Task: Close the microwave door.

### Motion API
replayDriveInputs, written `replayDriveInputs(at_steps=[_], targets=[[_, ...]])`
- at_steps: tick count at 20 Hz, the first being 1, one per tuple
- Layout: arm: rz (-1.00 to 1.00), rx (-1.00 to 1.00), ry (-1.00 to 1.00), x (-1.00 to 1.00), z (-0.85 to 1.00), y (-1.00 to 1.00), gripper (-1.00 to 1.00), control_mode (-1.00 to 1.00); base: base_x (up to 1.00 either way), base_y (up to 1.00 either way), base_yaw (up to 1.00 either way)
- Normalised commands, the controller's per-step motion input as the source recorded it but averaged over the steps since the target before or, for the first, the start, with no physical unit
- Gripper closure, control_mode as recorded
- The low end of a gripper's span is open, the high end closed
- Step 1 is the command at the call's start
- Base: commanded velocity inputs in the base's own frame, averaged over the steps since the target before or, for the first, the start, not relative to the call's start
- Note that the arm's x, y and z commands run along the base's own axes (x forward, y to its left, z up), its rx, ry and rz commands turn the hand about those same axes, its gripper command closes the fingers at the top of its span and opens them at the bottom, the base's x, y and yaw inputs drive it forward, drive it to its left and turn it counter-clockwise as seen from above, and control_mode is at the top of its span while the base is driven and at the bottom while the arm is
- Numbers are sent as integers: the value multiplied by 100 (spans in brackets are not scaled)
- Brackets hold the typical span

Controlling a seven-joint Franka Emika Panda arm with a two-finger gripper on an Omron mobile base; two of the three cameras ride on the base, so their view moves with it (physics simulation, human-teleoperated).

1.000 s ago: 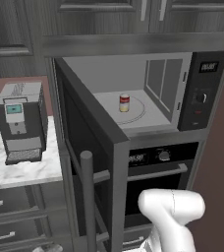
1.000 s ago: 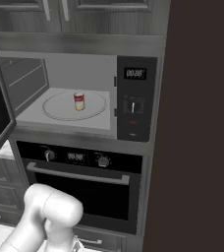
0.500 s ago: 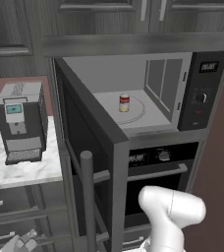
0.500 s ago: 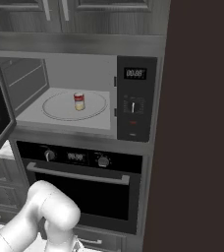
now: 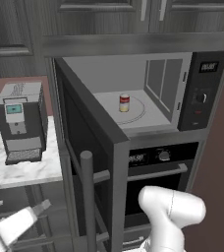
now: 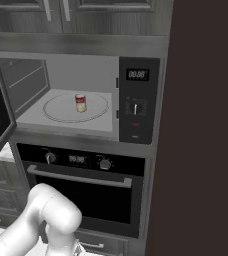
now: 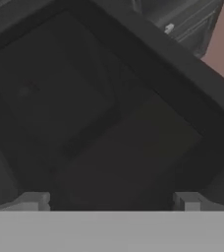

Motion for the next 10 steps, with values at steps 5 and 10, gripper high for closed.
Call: replayDriveInputs(at_steps=[5, 10], targets=[[2, 0, 15, 0, 60, -88, -100, -100, 0, 0, 0], [11, 2, 10, 0, 52, -100, -100, -100, 0, 0, 0]])
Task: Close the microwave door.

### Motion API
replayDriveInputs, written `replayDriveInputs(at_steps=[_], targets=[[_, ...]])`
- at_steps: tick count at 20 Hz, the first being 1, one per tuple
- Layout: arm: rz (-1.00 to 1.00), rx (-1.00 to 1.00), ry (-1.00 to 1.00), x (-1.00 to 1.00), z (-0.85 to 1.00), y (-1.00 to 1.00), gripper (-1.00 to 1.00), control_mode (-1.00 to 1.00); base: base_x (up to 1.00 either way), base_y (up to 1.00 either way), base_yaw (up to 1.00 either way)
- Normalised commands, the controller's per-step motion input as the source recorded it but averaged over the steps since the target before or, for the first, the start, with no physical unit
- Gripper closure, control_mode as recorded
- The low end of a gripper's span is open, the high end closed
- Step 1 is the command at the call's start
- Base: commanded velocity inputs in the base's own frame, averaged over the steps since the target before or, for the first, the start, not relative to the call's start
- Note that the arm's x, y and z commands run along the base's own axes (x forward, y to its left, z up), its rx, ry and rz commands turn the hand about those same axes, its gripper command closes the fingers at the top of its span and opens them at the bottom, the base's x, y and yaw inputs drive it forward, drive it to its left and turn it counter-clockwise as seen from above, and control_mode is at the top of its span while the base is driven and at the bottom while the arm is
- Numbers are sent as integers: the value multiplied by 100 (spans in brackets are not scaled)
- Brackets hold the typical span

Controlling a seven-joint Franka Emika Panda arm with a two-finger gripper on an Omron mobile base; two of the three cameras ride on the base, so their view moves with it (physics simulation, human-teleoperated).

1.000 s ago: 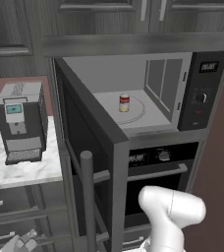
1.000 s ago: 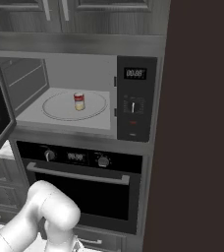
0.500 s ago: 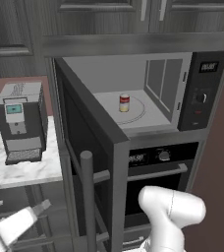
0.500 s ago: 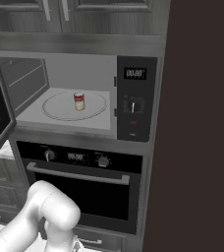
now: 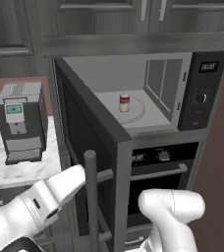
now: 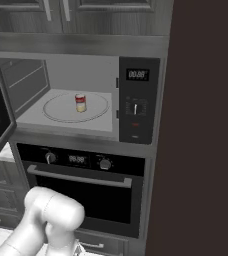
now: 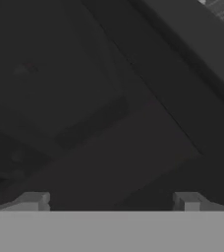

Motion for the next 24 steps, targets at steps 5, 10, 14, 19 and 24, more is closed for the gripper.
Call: replayDriveInputs(at_steps=[5, 10, 14, 19, 24], targets=[[18, 3, 8, 19, 45, -100, -100, -100, 0, 0, 0], [26, 6, 4, 59, 25, -100, -100, -100, 0, 0, 0], [30, 8, 3, 91, 5, -100, -100, -100, 0, 0, 0], [22, 8, 4, 100, 0, -98, -100, -100, 0, 0, 0], [15, 5, 10, 100, 0, -73, -100, -100, 0, 0, 0]])
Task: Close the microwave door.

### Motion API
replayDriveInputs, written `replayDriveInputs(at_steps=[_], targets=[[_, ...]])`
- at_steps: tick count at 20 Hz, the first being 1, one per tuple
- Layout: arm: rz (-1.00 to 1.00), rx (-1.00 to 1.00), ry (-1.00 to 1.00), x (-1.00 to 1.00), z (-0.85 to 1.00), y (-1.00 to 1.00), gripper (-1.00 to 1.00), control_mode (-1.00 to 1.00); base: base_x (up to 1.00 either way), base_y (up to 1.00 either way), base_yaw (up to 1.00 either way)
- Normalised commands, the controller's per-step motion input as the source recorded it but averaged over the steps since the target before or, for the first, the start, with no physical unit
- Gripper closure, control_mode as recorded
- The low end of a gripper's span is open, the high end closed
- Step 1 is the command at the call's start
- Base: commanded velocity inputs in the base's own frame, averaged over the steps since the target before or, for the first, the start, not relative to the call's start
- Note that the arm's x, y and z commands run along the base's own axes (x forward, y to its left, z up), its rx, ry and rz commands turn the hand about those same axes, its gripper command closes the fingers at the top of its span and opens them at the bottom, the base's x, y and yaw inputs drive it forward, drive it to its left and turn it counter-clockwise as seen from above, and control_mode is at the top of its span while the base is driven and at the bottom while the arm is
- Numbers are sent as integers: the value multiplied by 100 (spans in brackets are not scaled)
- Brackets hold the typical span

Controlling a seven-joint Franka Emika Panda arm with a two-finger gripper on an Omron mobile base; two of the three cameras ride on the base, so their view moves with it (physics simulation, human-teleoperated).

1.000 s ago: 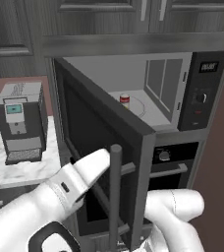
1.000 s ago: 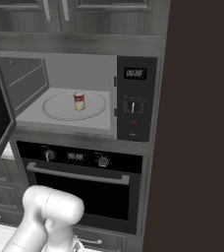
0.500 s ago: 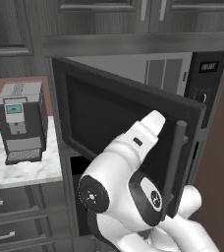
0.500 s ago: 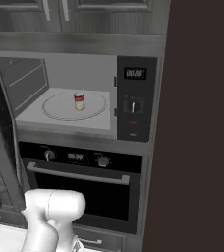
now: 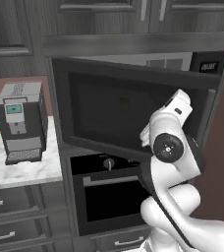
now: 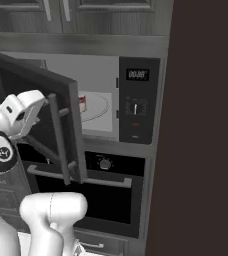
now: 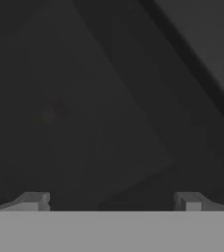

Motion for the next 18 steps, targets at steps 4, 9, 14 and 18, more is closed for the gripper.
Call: replayDriveInputs(at_steps=[4, 9, 14, 18], targets=[[14, 3, 10, 100, 0, -48, -100, -100, 0, 0, 0], [14, 3, 10, 100, 0, -27, -100, -100, 0, 0, 0], [8, 1, 11, 100, 0, -7, -100, -100, 0, 0, 0], [3, 0, 7, 100, -2, 0, -100, -100, 0, 0, 0]])
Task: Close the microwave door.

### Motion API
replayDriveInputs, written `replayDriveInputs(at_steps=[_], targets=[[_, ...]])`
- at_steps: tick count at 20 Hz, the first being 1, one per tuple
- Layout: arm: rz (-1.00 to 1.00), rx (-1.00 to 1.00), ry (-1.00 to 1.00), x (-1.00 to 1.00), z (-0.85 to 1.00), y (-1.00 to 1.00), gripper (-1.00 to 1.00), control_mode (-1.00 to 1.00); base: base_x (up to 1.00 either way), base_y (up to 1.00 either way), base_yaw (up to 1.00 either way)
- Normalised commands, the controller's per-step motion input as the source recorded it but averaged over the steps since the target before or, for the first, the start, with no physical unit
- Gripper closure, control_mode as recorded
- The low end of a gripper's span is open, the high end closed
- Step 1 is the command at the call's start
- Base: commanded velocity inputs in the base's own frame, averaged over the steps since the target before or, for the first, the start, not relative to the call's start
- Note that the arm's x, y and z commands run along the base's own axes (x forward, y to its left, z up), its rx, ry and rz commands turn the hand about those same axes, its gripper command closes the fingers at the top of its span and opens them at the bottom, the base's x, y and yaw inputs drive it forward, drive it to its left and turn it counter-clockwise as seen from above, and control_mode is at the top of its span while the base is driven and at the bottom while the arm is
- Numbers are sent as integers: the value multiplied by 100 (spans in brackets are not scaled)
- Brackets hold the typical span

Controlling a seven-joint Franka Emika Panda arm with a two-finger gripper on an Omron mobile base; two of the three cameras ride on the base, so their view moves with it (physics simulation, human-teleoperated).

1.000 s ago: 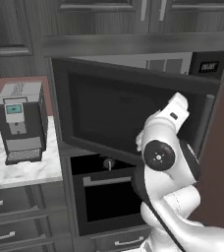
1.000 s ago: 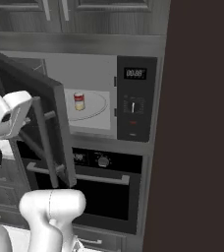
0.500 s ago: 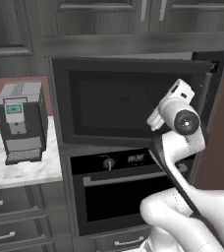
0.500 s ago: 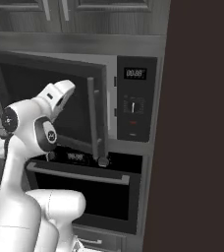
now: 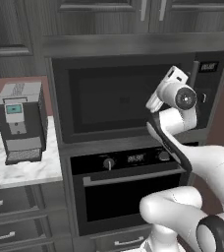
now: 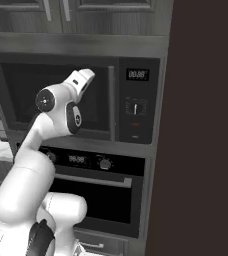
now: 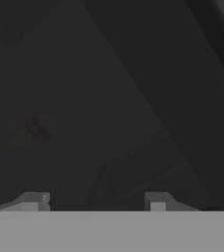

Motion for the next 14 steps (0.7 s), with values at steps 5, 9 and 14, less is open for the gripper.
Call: replayDriveInputs(at_steps=[5, 9, 14], targets=[[0, 0, 8, 94, -4, 0, -100, -100, 0, 0, 0], [0, 0, 7, 65, -10, 0, -100, -100, 0, 0, 0], [0, 0, 6, 11, 0, 0, -100, -100, 0, 0, 0]])
